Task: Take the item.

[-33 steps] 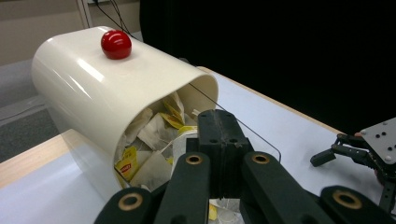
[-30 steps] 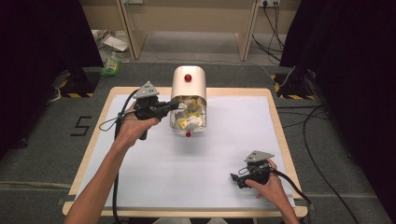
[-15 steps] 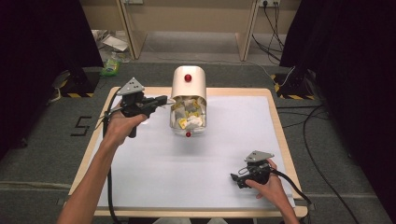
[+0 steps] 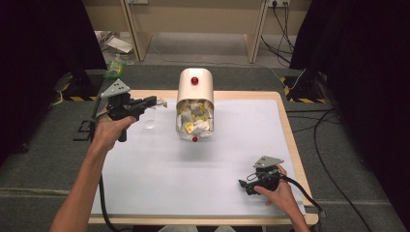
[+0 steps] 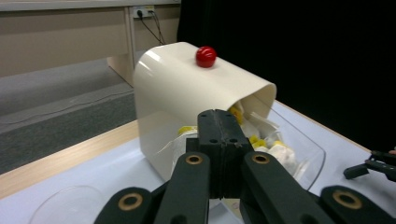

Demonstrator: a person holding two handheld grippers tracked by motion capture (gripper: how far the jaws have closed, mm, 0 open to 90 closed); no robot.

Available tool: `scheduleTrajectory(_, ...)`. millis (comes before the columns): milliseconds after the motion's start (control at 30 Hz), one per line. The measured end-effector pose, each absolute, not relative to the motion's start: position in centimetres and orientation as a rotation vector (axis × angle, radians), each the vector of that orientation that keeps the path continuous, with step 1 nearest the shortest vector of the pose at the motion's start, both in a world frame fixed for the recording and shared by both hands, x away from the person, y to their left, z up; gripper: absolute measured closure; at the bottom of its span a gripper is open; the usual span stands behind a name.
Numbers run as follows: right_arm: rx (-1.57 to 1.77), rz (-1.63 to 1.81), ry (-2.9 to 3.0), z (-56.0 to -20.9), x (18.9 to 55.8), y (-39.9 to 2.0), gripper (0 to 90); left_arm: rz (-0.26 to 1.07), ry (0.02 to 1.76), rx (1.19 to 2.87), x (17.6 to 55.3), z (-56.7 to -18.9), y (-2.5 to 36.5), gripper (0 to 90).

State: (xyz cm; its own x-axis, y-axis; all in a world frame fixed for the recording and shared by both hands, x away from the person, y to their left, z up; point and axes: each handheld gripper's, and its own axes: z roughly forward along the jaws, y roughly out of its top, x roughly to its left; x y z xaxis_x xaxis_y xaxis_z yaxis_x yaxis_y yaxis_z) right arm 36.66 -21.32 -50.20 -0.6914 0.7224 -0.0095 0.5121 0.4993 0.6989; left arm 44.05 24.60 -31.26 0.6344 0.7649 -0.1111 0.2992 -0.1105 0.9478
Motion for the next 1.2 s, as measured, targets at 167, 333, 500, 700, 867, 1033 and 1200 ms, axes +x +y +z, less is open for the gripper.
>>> scheduleTrajectory(167, 1.038, 0.990, 2.446, -50.2, 36.7, -21.3, 0.4, 0.529, 0.925, 1.659, 44.4, -31.7, 25.9, 89.6)
scheduleTrajectory(333, 1.038, 0.992, 2.444, -50.2, 36.7, -21.3, 0.4, 0.576, 0.973, 1.648, 45.1, -32.7, 26.8, 89.6)
scheduleTrajectory(500, 1.038, 0.993, 2.444, -50.2, 36.7, -21.3, 0.4, 0.608, 1.014, 1.637, 45.9, -34.1, 27.6, 89.6)
scheduleTrajectory(700, 1.039, 0.993, 2.444, -50.2, 36.7, -21.3, 0.4, 0.614, 1.058, 1.628, 47.0, -35.2, 28.4, 89.6)
scheduleTrajectory(867, 1.039, 0.993, 2.444, -50.2, 36.7, -21.3, 0.4, 0.634, 1.070, 1.628, 47.7, -35.7, 28.7, 89.5)
scheduleTrajectory(1033, 1.039, 0.993, 2.444, -50.2, 36.7, -21.3, 0.4, 0.653, 1.084, 1.647, 48.5, -36.7, 28.9, 89.6)
scheduleTrajectory(1200, 1.038, 0.993, 2.444, -50.2, 36.7, -21.3, 0.4, 0.665, 1.119, 1.676, 49.3, -38.2, 29.1, 89.5)
